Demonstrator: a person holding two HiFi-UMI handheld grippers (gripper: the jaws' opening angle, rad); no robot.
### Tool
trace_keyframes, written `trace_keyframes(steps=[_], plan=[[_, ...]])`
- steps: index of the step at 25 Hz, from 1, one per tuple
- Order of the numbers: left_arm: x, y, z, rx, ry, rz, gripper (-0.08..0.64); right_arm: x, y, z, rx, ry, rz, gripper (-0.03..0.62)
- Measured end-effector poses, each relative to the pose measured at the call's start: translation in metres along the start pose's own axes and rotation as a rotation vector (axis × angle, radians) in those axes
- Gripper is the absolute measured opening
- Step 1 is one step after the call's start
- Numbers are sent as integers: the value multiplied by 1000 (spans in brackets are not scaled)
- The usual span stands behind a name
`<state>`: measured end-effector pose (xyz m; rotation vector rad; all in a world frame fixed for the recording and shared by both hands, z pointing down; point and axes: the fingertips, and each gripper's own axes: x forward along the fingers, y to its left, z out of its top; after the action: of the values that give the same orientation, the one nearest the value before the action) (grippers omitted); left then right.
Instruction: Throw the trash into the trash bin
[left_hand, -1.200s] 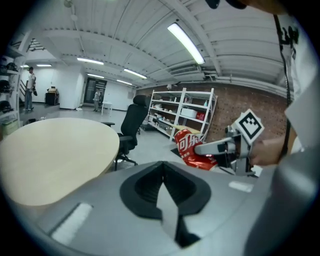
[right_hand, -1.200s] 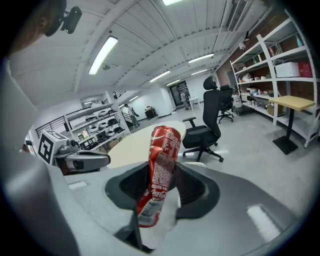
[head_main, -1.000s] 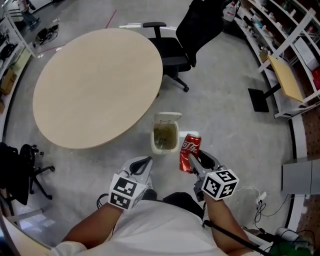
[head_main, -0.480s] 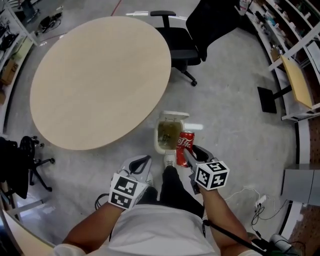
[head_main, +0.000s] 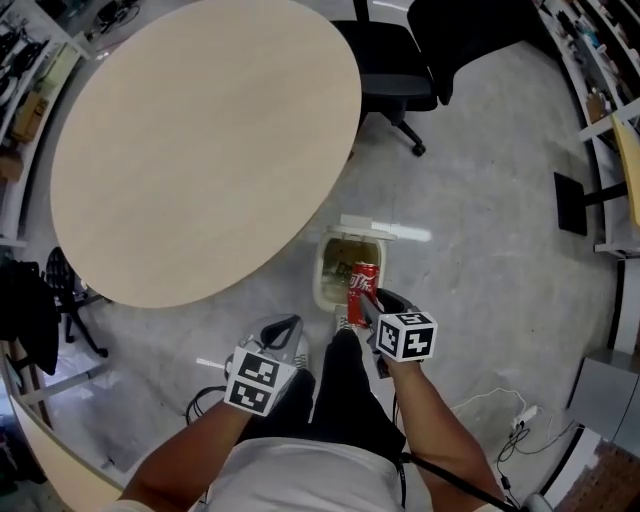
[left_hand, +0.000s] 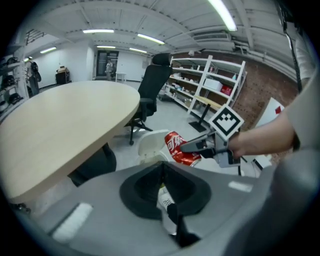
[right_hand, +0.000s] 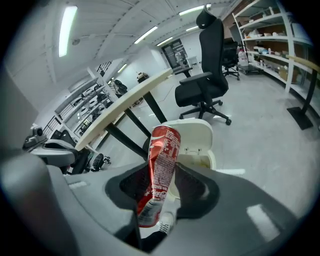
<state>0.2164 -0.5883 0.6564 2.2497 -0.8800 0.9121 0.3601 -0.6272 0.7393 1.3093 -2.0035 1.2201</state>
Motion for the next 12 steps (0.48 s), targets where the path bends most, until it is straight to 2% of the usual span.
trace_keyframes(steps=[6, 12], plan=[[37, -3, -5, 2, 65, -3, 9, 45, -23, -13, -6, 92, 9, 155], [63, 9, -10, -54, 82, 4, 9, 89, -48, -40, -22, 214, -3, 155]])
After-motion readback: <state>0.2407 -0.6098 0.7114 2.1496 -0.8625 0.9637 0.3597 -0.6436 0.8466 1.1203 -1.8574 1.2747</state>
